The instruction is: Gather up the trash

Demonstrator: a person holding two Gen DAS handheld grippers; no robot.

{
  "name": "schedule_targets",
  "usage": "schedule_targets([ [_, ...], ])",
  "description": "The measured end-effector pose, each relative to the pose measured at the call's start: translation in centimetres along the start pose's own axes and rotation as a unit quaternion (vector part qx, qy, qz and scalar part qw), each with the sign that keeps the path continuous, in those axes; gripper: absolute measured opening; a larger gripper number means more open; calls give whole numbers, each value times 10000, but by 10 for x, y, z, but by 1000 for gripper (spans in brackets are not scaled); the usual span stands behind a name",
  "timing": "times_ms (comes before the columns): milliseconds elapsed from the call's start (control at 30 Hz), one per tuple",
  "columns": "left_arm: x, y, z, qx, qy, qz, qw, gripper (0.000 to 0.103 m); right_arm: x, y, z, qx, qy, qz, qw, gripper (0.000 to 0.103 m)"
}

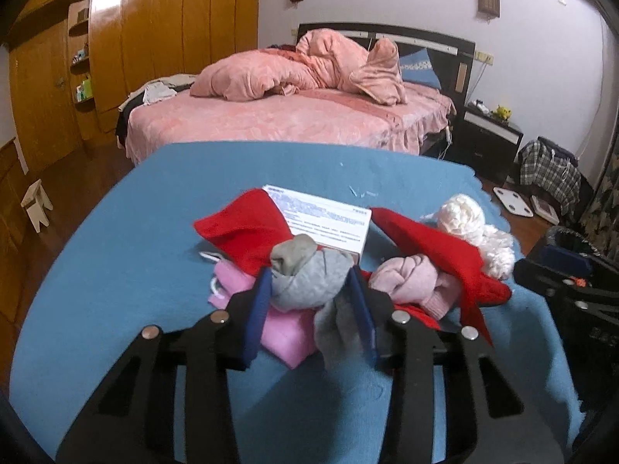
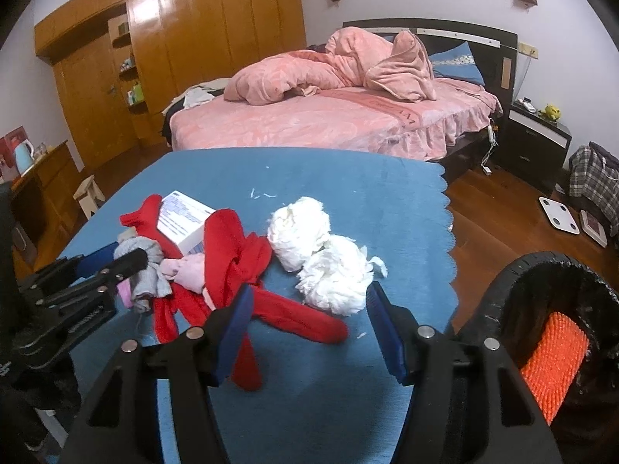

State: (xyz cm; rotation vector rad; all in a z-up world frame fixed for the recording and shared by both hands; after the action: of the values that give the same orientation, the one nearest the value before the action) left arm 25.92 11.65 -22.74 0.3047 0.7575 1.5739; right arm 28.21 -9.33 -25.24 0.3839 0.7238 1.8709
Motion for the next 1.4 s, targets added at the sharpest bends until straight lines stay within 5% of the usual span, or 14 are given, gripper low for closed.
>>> schedule_targets([
  [233,16,22,4,-160,15,25,9999,39,20,-12,3,10,24,273,9996,59],
  [533,26,19,2,-47,45,80,9999,39,41,-48,1,333,78,442,9984,45],
  [800,27,18,1,-2,66,51,10000,39,50,-46,0,362,151,763,9963,14],
  [1133,15,32,4,-124,-3,-42,9999,39,50,-7,7,-30,11,990,9951,12],
  [1400,8,33,-8,0,-114,-89,9999,39,52,6,-2,99,186,946,9953,17],
])
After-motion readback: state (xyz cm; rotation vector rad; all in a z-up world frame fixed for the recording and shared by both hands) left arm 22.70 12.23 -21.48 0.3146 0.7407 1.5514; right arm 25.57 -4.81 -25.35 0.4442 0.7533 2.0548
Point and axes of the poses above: each gripper's, at about its wrist camera, not at the fingertips, and y roughly against the way its jaws point, x to its left, z to its top, the point moved 6 cm from there along -y, roughly the way its jaws point, and after that the axes turned 14 degrees about y, right-handed, at the moved point
